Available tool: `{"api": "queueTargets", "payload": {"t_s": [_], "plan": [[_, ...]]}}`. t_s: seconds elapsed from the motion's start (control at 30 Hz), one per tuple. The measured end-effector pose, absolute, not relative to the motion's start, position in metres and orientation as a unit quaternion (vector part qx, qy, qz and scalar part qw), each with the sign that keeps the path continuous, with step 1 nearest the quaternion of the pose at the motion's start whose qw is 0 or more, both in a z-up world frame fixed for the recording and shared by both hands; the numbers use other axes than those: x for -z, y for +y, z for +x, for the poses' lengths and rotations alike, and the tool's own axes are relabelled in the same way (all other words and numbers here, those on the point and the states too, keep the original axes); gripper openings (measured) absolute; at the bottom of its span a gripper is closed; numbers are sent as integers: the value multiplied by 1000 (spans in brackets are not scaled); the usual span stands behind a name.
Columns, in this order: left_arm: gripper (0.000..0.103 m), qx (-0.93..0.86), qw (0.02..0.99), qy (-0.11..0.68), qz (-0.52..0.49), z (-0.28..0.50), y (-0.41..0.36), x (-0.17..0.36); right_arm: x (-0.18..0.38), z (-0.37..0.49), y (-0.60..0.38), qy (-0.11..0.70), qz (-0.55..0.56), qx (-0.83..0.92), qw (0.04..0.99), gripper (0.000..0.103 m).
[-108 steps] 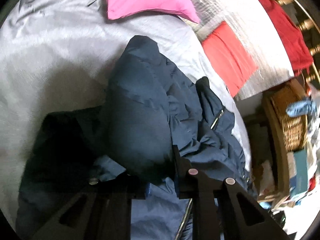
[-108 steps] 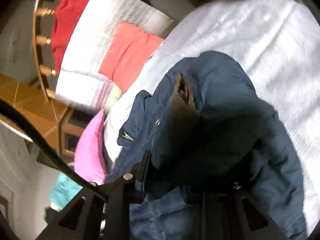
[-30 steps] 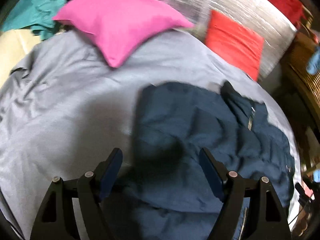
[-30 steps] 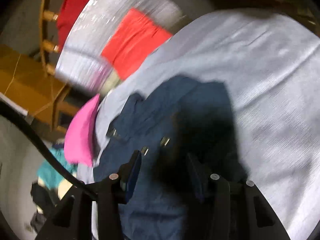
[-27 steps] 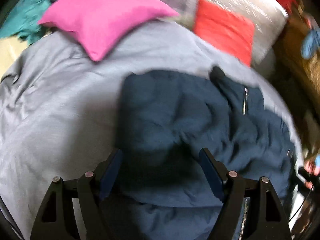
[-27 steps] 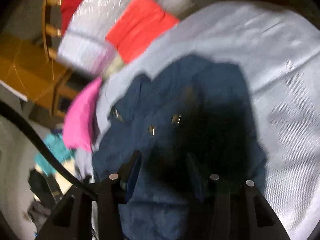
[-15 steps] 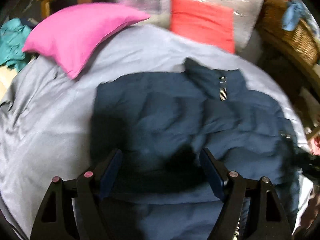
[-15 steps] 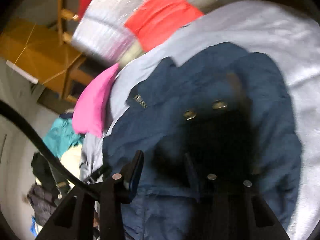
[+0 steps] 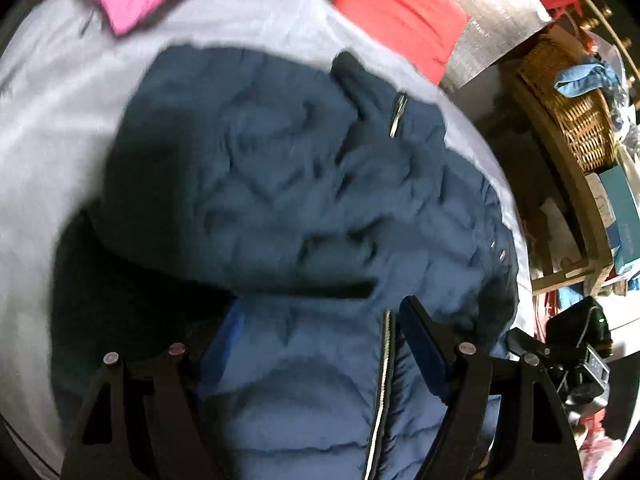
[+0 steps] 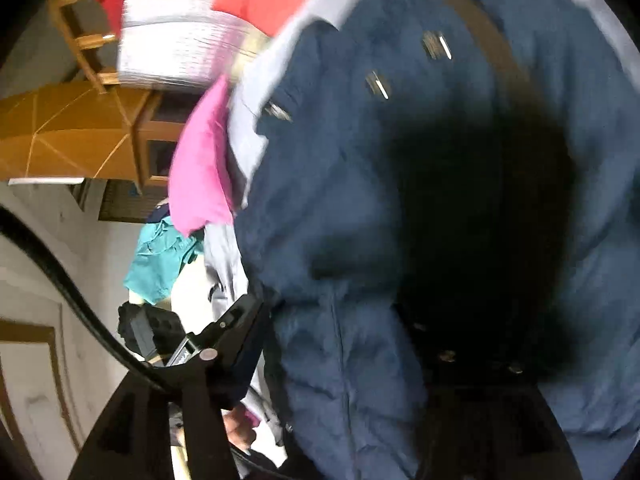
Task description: Fold large clothes
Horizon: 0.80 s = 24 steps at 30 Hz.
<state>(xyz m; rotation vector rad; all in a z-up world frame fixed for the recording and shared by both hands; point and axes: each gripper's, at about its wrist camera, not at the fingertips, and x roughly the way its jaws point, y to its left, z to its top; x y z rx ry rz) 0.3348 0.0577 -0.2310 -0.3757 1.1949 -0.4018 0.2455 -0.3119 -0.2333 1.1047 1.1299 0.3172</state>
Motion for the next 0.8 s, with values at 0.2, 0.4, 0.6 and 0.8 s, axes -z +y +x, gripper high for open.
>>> {"api": "queueTargets", "payload": {"t_s": [0.2,0.4,0.6,0.8], "plan": [[80,158,792,528,-262,345,65,242,255,249,-323,404,586,-85,697,66],[80,129,784,510,-330,357,67,255,265,253,-330,368,610,-44,700,56],[43,96,804,508,-294,343,70,247,233,251,-318,376,502,-12,779,29],[34,83,834,498,-225,329,72,234,217,246,-300,402,422,3,813,29]]}}
